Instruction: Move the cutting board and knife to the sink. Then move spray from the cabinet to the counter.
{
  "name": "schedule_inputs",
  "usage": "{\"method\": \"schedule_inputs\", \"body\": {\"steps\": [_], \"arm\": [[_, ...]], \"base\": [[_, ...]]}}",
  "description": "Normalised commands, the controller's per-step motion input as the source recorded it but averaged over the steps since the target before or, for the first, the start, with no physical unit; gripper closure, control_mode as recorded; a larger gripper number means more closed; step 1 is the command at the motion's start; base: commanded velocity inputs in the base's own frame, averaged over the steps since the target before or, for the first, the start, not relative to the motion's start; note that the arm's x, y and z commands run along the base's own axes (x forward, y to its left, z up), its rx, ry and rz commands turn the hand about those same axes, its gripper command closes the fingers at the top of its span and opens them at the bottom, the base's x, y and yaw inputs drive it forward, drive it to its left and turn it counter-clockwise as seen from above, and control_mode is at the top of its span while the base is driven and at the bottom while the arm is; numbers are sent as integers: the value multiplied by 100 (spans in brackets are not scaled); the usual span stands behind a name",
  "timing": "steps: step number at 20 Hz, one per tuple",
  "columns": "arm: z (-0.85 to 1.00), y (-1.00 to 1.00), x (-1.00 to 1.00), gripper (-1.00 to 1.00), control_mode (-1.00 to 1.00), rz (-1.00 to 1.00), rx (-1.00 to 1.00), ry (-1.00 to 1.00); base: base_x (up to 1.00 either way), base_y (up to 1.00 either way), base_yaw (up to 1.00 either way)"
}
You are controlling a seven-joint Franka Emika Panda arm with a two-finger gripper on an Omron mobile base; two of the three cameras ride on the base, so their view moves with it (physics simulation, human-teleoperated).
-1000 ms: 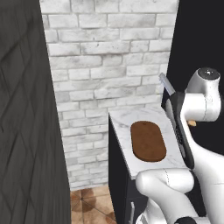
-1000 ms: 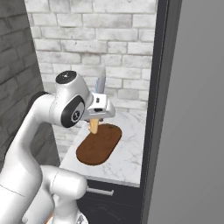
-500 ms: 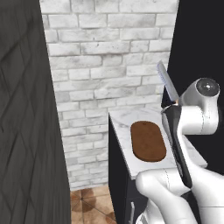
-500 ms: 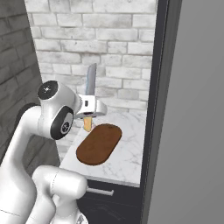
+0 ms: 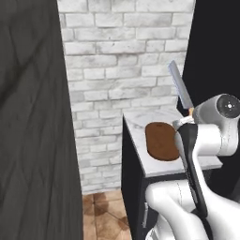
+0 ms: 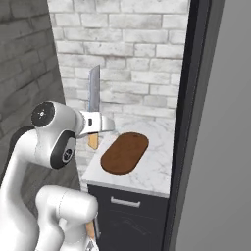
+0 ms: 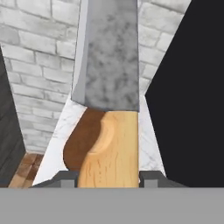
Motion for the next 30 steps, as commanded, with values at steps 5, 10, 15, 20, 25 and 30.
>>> {"method": "schedule_inputs", "body": {"steps": [5, 10, 15, 20, 25, 30], "arm": [[0, 0, 0, 100, 100, 0, 0, 0], [0, 0, 0, 100, 100, 0, 0, 0], [0, 0, 0, 100, 100, 0, 0, 0], [0, 0, 0, 100, 100, 0, 0, 0], [0, 0, 0, 100, 100, 0, 0, 0], [0, 0, 0, 100, 100, 0, 0, 0]], "base": [[-88, 7, 8], [-100, -18, 1], [-100, -24, 0], [-100, -42, -5], [-83, -34, -45], [-65, -46, -58]]}}
